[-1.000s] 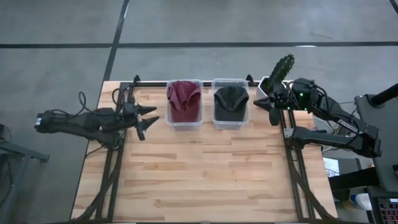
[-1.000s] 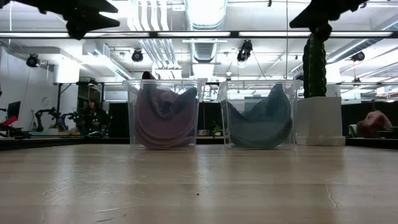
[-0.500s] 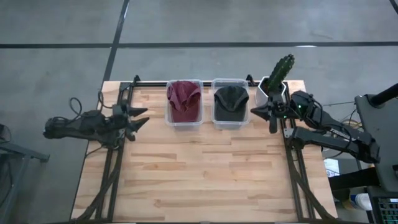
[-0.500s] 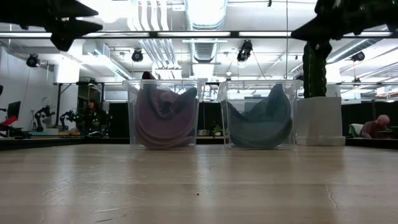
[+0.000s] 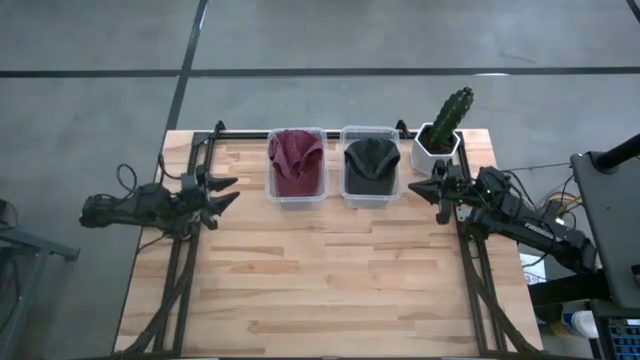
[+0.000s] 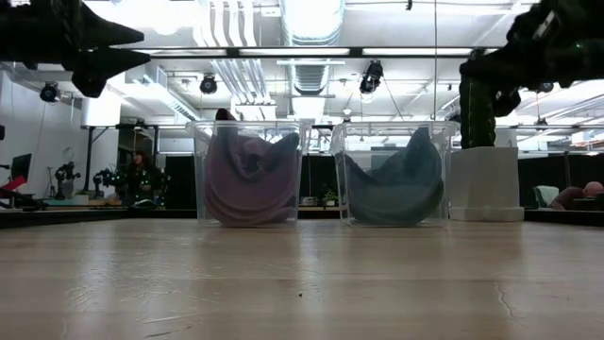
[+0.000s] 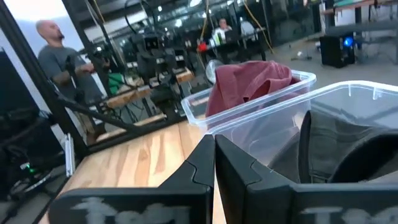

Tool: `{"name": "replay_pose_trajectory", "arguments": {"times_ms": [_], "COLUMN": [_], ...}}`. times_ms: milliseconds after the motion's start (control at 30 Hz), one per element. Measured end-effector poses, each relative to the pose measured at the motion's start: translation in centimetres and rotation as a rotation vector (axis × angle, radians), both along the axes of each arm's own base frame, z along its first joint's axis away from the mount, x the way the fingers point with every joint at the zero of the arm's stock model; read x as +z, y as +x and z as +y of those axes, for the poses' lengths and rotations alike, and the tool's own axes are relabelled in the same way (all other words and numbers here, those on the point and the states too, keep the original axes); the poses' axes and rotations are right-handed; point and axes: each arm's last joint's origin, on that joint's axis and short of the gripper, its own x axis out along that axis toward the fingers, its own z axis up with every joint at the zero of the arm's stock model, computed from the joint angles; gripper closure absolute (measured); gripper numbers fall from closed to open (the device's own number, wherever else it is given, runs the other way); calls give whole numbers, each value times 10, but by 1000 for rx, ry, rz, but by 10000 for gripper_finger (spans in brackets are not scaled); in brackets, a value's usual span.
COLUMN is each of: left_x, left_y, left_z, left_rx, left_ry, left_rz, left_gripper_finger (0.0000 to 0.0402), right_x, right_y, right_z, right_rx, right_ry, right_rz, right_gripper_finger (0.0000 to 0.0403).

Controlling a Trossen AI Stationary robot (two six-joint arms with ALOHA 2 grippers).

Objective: Pick & Place hat
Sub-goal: Return to Home Position

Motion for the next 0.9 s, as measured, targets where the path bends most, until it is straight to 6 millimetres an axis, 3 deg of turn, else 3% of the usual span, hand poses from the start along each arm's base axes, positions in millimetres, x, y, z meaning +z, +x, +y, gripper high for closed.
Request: {"name": "replay_pose_trajectory", "arguments": {"times_ms": [233,467,667,900], "left_x": [-13,-32,-48,-49], "left_y": [2,8,12,13], "left_z": [-1,-1,-2,-2], "left_rx": [-15,-21,-20,-19], "left_ry": [3,3,8,39], "left_rz": [20,58,96,85], "left_gripper_finger": [193,193,193,193], "right_x": [-19,-39,-39,-39], "right_y": [-9,-4,-4,-4], "right_z": [5,2,2,2], "right_rx": [1,-4,-8,-11], "right_ry": [-1,28,-107,-157], "right_rz": [-73,-28,-15,-6], "right_gripper_finger": [394,394,394,394]}}
